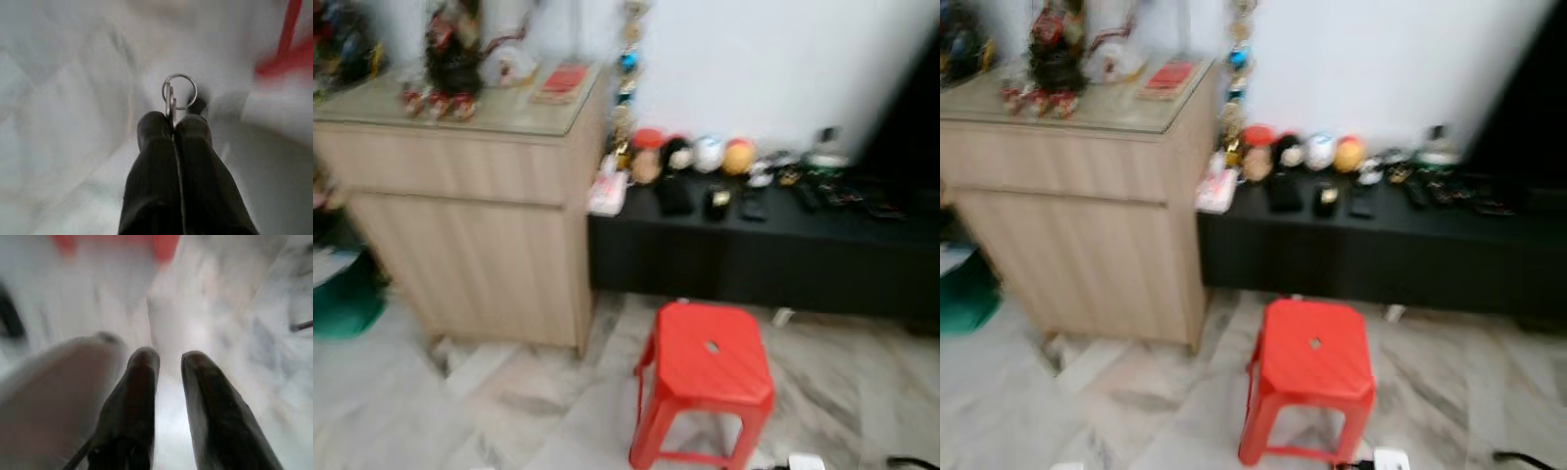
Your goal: Hang keys on a hook
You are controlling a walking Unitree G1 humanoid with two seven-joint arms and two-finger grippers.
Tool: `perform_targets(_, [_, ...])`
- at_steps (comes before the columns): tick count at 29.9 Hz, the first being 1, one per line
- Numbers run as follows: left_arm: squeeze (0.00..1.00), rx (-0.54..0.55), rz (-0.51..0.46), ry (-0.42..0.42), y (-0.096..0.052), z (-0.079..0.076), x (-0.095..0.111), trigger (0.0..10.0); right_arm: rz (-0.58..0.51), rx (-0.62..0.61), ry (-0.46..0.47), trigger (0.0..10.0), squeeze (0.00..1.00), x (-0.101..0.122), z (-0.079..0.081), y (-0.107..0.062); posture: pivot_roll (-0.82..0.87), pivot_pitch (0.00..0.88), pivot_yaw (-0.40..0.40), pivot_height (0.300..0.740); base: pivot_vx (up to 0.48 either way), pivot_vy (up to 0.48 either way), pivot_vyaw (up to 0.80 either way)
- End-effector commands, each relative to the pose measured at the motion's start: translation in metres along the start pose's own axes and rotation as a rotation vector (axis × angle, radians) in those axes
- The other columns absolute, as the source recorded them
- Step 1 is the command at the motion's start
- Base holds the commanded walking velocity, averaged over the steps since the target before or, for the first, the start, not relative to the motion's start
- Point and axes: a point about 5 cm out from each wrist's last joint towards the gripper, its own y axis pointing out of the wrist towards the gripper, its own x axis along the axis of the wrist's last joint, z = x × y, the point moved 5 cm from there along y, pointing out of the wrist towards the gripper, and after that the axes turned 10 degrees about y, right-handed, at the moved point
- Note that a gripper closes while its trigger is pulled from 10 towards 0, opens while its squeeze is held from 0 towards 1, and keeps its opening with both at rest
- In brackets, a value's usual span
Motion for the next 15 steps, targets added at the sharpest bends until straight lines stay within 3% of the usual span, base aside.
perform_targets(1, [0.00, -0.024, 0.132, 0.007, -0.0114, -0.0057, -0.0455, 10.0, -0.114, 0.019, -0.011, 10.0, 0.00, 0.0428, 0.0079, 0.0005, -0.03, 0.000, -0.037, 0.740, 0.000, 0.000, 0.00])
perform_targets(15, [0.00, -0.022, 0.123, 0.019, -0.0100, -0.0023, -0.0415, 10.0, -0.113, 0.020, -0.004, 10.0, 0.00, 0.0426, 0.0100, 0.0008, -0.02, 0.000, -0.039, 0.740, -0.030, 0.000, 0.00])
